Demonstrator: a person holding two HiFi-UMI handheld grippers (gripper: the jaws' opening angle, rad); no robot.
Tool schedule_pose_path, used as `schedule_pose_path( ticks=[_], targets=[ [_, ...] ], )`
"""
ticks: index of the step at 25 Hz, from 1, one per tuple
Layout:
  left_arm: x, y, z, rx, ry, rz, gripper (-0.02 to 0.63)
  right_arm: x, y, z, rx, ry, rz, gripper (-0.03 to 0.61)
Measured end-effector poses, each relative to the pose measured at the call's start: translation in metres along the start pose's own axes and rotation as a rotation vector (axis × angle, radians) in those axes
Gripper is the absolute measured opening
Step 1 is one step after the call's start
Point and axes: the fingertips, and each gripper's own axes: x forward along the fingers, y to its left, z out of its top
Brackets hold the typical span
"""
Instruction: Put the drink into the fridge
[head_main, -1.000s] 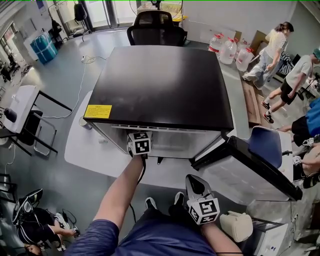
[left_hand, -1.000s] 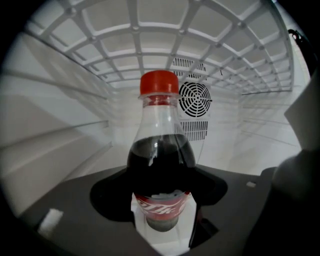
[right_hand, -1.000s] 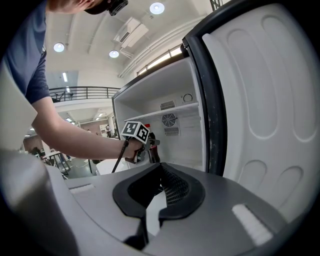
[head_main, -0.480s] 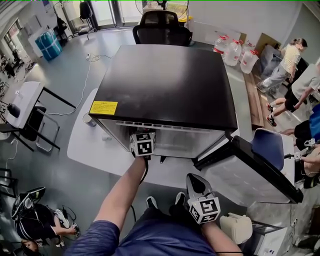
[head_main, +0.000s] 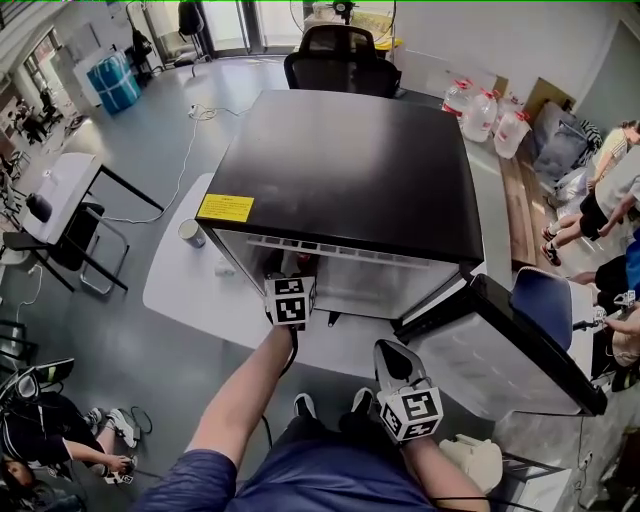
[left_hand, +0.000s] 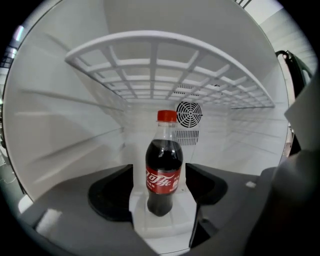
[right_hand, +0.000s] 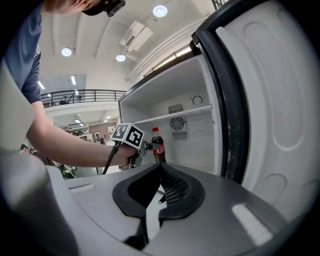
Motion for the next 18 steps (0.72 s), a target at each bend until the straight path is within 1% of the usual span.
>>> schedule_pose_path(
  ticks=[5, 8, 18],
  targets=[
    [-0.007, -0.004, -0.009, -0.007, 0.018, -0.004, 0.319, 0.005, 0.006, 0.003, -0.020, 0.001, 0.032, 0.006],
    [-0.024, -0.011, -0.016, -0.006, 0.010, -0.024, 0.319, 0.008, 0.003, 0.004, -0.016, 0.001, 0.028, 0.006],
    [-0.089, -0.019, -0.022, -0.036, -0.021, -0.093, 0.318, 0.030, 0.003, 0.029, -0.022, -0.049, 0.040, 0.006]
  ],
)
